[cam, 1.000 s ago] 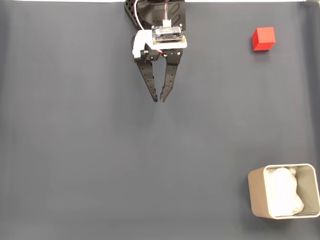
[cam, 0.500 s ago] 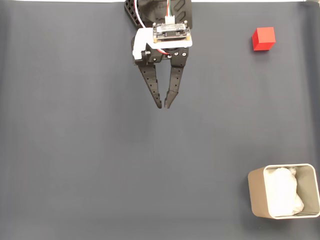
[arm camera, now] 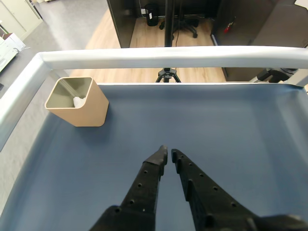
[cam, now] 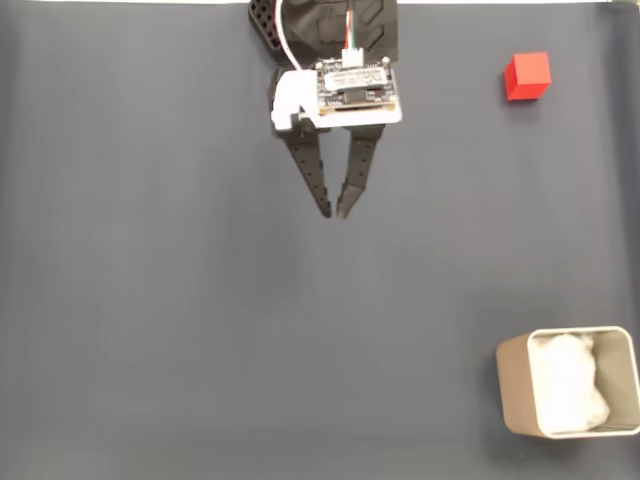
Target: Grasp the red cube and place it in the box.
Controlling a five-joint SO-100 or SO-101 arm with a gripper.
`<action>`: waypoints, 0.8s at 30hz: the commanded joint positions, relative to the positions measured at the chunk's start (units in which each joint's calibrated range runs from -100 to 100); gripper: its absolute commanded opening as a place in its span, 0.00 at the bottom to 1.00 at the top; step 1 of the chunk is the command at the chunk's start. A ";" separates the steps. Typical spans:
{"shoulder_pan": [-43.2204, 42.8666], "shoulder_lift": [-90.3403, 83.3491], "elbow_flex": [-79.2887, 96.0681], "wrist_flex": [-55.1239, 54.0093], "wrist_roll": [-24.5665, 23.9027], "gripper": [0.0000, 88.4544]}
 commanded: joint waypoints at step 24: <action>-17.87 11.68 -16.58 13.26 1.90 0.00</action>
